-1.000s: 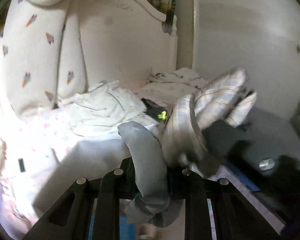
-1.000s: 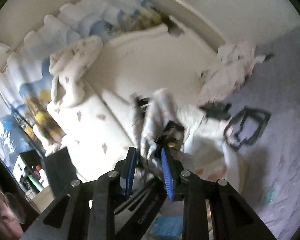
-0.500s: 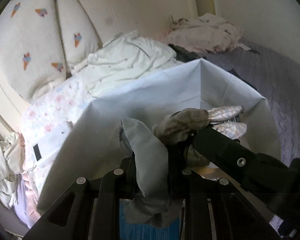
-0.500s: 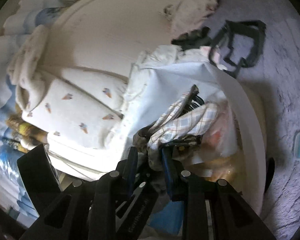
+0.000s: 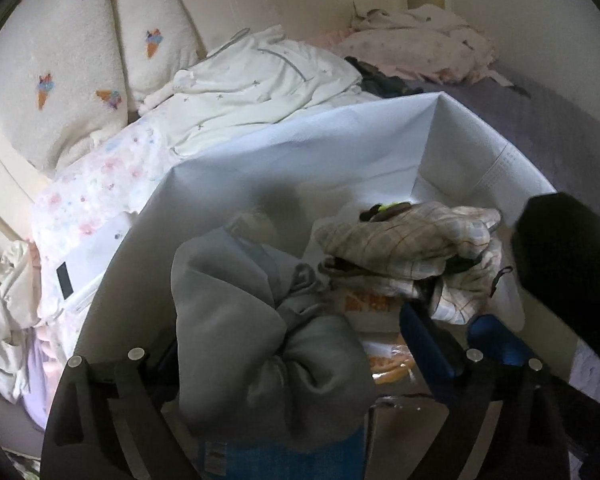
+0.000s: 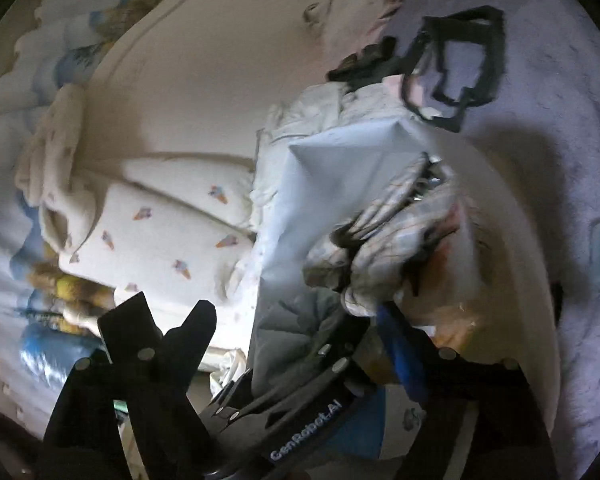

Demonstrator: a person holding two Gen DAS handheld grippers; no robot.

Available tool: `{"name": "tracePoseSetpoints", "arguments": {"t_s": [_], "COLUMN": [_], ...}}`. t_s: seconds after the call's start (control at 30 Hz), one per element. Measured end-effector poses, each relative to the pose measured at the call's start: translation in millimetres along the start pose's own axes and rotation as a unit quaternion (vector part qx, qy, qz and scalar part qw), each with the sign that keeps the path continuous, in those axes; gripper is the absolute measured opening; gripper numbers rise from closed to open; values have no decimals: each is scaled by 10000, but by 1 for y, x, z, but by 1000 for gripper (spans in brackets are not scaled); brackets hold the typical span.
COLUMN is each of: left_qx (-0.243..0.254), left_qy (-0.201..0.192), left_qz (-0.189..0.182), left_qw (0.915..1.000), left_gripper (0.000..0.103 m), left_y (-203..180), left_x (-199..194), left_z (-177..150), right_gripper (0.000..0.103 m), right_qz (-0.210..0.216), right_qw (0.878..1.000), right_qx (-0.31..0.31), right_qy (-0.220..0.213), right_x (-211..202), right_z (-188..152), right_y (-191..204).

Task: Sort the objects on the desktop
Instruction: 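Withdraw both tools from the tote bag back over the bed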

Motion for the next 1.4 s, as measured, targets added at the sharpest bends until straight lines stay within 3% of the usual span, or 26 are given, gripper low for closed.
{"name": "tracePoseSetpoints", "arguments": {"t_s": [0.2,0.33,0.4,0.57,0.67,0.77,0.93,1.1,1.17,1.23,1.3,1.4], "left_qx": [87,181,137,27,153,459,991,1746,2031,2255,2379,2423], "left_qy": [-146,-252,-363,-766,-994,-1197,-1502,-1873,-1898,-1793,-1626,-1474], "left_qz": [622,1322,1409,934,580,429,-144,-625,-973,-1359,-1516,-1494], "left_qw": [9979,9907,9893,9927,9932,9908,9836,9646,9556,9479,9455,9472], "left_gripper": [95,95,95,95,95,95,95,95,95,95,95,95], "left_y": [8,17,20,14,-2,-22,-63,-117,-139,-161,-181,-206], "left_x": [-11,-19,-28,-57,-73,-82,-91,-118,-129,-135,-135,-128], "left_z": [2,5,8,15,18,17,12,4,1,-1,-1,1], "right_gripper": [82,82,82,84,84,84,84,82,82,82,82,82], "right_qz": [-89,-203,-326,-656,-631,-916,-1816,-2954,-3137,-3203,-3385,-3832], "right_qw": [9997,9986,9968,9885,9881,9833,9544,9025,8950,8956,8897,8672], "right_qx": [-218,-478,-706,-1189,-1197,-1284,-1889,-2403,-2265,-2057,-1842,-1596], "right_qy": [33,-33,-167,-669,-730,-912,-1429,-2012,-2218,-2301,-2450,-2752], "right_x": [-5,-12,-19,-44,-56,-76,-122,-170,-189,-202,-219,-243], "right_z": [-4,-6,-7,-2,2,11,26,36,42,48,55,61], "right_y": [12,24,31,45,49,50,52,46,37,26,14,-1]}}
Point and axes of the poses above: each gripper's, at about its wrist camera, not at the fingertips, and x roughly the way its jaws point, y to its left, z to its top, the point moved 4 cm from there along x, roughly the way its jaws point, and after that the axes turned 6 degrees about -y, right-handed, at the moved point
